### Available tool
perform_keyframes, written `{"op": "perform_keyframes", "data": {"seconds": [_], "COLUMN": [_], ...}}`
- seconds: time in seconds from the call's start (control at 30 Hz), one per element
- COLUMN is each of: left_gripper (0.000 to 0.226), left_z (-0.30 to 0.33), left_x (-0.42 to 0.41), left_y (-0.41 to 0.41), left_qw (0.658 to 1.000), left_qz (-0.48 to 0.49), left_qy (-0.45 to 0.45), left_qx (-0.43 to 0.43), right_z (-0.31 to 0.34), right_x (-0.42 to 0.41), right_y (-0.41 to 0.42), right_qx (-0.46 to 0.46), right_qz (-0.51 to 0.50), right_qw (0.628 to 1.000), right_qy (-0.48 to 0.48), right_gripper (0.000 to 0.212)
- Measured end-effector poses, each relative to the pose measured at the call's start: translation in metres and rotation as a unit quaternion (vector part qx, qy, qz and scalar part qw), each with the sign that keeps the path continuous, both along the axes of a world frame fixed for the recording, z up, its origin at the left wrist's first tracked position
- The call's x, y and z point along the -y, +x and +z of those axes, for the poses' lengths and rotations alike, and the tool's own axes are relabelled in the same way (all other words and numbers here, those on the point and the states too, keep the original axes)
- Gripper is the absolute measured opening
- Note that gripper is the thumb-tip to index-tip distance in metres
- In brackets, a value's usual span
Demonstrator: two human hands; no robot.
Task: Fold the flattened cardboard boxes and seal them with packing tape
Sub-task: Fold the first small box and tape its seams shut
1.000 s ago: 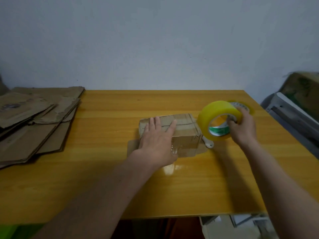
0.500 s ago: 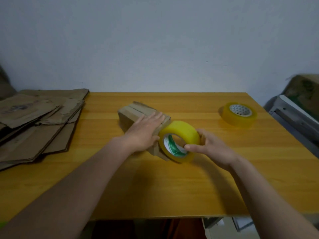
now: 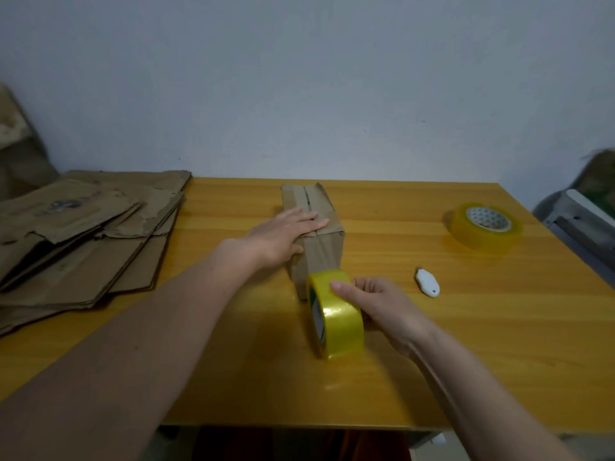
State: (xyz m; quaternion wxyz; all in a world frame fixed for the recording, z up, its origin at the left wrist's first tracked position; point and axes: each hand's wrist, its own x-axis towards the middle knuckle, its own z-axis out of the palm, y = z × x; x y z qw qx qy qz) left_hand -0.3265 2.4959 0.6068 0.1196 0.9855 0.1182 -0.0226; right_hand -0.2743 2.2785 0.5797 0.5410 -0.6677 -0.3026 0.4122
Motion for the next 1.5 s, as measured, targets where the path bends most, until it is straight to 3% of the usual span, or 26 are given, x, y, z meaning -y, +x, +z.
{"op": "perform_keyframes", "data": {"seconds": [0.2,0.33,0.4,0.5,0.6,0.63,0.7,0.73,0.83,0.97,1.1,1.2,1.3,1.4,1.5], "left_gripper": [0.078,0.056,0.064,0.084,0.086,0.086,0.089,0.091,0.090,0.093,0.098,0.094,0.089,0.089,0.094], "left_z": [0.000,0.003,-0.004,-0.018,-0.027,-0.027,-0.028,-0.028,-0.028,-0.027,-0.025,-0.024,-0.025,-0.025,-0.025], "left_x": [0.012,0.010,0.009,0.009,0.007,0.007,0.007,0.007,0.007,0.008,0.010,0.013,0.014,0.014,0.017], "left_y": [0.000,0.002,0.000,0.000,0.003,0.003,0.002,0.002,0.003,0.001,-0.001,-0.001,0.001,0.002,0.002], "left_qw": [0.987,0.987,0.981,0.980,0.978,0.977,0.975,0.975,0.974,0.973,0.973,0.973,0.972,0.972,0.968], "left_qz": [0.036,0.014,0.029,0.047,0.041,0.041,0.040,0.040,0.041,0.040,0.035,0.024,0.016,0.015,0.045], "left_qy": [-0.154,-0.159,-0.184,-0.162,-0.142,-0.149,-0.164,-0.166,-0.169,-0.177,-0.184,-0.188,-0.185,-0.180,-0.176], "left_qx": [0.026,0.032,0.057,0.106,0.145,0.148,0.142,0.140,0.143,0.140,0.136,0.135,0.145,0.147,0.172], "right_z": [0.000,0.003,0.004,0.007,0.007,0.002,-0.014,-0.021,-0.041,-0.053,-0.043,-0.020,0.007,0.019,0.016], "right_x": [0.004,0.006,0.006,0.008,0.009,0.010,0.016,0.020,0.032,0.031,0.023,0.004,-0.015,-0.025,-0.027], "right_y": [-0.003,-0.002,-0.002,-0.002,0.016,0.031,0.062,0.074,0.096,0.106,0.091,0.066,0.044,0.034,0.034], "right_qx": [-0.007,0.015,0.022,0.016,0.064,0.141,0.318,0.365,0.376,0.297,0.282,0.264,0.248,0.211,0.189], "right_qz": [-0.011,-0.001,-0.001,0.002,-0.111,-0.179,-0.290,-0.315,-0.319,-0.332,-0.278,-0.212,-0.169,-0.126,-0.090], "right_qw": [1.000,1.000,1.000,1.000,0.992,0.973,0.889,0.848,0.799,0.837,0.905,0.941,0.947,0.958,0.972], "right_qy": [0.013,0.005,0.004,0.002,-0.002,-0.031,-0.156,-0.219,-0.345,-0.318,-0.157,-0.003,0.115,0.146,0.106], "right_gripper": [0.048,0.063,0.068,0.044,0.033,0.031,0.022,0.024,0.041,0.040,0.004,0.013,0.037,0.024,0.024]}}
